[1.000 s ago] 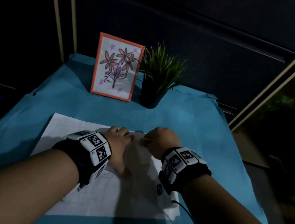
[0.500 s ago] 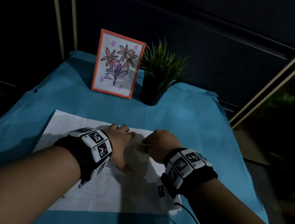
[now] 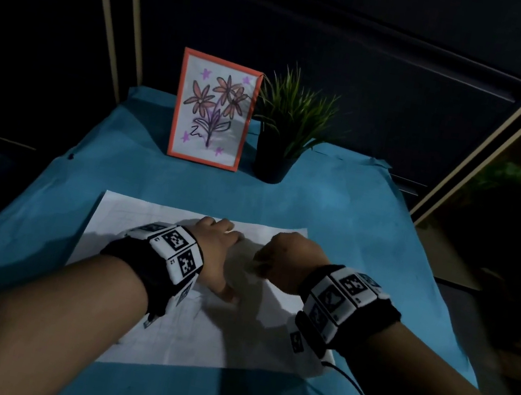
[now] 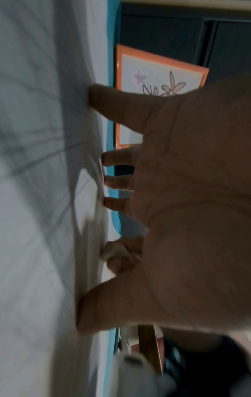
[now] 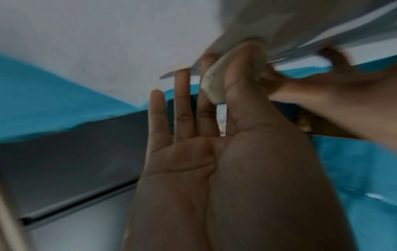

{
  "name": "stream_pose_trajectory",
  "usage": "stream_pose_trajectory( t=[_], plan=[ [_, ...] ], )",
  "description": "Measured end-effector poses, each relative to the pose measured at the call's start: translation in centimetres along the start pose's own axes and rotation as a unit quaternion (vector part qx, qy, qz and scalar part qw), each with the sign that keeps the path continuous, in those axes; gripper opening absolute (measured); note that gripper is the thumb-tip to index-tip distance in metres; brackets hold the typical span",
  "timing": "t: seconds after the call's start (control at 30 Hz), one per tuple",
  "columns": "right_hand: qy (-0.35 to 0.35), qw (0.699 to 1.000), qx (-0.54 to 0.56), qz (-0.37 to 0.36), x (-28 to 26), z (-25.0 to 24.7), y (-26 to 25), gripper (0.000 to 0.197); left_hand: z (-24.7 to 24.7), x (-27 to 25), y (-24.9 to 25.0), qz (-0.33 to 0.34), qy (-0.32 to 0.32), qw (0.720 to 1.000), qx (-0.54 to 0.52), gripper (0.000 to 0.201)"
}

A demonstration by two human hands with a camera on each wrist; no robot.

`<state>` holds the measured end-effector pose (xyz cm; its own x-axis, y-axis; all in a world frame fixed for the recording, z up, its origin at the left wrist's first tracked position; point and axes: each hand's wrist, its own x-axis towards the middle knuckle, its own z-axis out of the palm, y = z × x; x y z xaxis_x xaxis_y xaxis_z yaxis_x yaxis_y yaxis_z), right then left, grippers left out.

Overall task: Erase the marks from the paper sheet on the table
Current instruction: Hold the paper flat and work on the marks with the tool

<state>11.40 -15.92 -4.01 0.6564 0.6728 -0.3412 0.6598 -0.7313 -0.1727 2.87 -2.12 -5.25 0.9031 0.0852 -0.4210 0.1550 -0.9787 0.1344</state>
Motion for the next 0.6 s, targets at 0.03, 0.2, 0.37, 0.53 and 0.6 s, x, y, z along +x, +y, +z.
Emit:
stream_pose_trajectory(
  t=[0.03,0.2,0.37,0.53,0.6],
  plan=[
    [0.005,1.0,0.003,-0.001,0.1,-0.1,0.0,0.024,0.0,-0.1,0.0,0.0,0.0,1.0,0.001,0.109],
    [0.052,0.997,0.052,0.035,0.8,-0.8,0.0,0.031,-0.3,-0.5,-0.1,-0.014,-0.023,1.0,-0.003,0.111],
    [-0.003,1.0,0.031,-0.005,-0.3,0.6,0.4,0.029,0.0,-0.2,-0.4,-0.037,-0.038,0.998,-0.021,0.114],
    [0.054,0.996,0.07,0.028,1.2,-0.7,0.0,0.031,0.0,-0.2,-0.4,-0.032,-0.03,0.999,-0.017,0.116],
    [0.04,0.998,0.051,0.014,0.9,-0.6,-0.1,0.031,0.0,-0.1,-0.4,-0.034,-0.031,0.999,-0.016,0.116]
  ],
)
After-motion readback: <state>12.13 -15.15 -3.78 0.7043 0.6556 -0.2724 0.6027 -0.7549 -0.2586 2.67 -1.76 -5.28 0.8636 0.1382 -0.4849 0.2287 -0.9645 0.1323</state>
